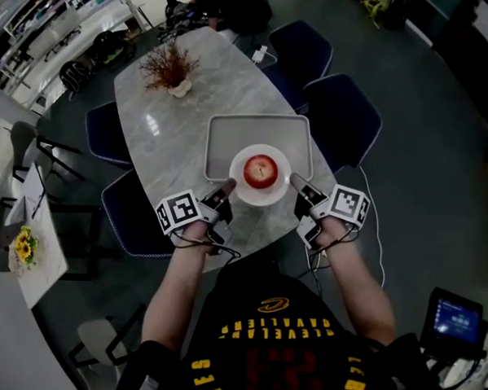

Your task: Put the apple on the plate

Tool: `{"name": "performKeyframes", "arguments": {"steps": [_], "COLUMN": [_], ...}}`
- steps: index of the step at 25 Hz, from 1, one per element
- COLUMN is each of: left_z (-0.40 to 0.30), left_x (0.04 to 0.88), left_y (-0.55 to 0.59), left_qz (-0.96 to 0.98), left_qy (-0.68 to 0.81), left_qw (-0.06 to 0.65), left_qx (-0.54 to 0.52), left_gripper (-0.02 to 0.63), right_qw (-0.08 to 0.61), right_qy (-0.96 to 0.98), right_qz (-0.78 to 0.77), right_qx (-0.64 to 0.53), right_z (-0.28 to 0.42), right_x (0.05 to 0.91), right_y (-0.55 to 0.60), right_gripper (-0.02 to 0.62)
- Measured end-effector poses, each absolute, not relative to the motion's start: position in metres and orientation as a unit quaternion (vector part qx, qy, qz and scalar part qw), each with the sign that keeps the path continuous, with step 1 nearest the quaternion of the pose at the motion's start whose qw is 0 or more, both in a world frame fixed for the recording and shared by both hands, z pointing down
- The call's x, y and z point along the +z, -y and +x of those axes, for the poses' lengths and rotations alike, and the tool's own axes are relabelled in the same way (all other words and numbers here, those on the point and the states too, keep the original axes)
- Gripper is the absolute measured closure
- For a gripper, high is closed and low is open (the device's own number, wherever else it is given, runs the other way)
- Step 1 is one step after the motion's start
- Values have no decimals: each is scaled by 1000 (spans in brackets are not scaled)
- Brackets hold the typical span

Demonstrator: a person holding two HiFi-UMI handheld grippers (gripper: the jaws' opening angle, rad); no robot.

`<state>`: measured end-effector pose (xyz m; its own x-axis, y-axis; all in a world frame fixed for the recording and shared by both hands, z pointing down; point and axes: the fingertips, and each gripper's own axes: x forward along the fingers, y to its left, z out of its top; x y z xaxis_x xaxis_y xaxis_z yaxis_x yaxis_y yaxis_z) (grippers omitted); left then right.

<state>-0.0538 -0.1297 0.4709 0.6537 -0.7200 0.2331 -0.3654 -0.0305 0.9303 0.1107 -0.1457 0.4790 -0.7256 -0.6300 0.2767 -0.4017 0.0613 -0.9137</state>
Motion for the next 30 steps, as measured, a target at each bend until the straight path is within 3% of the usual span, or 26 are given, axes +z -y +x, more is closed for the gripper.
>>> {"name": "performKeyframes", "arguments": {"steps": [30], "left_z": [-73], "left_x": [605], "left_y": [310], "left_qz": [686], "left_qy": [356], "left_qw": [630], "left_qx": [-75], "left_gripper": [586], "right_qw": [66], "right_qy": [-662], "right_qz": [-408], "right_qx": [-625], "right_z": [96], "right_x": [618], "right_y": [313], "right_gripper": [571]}}
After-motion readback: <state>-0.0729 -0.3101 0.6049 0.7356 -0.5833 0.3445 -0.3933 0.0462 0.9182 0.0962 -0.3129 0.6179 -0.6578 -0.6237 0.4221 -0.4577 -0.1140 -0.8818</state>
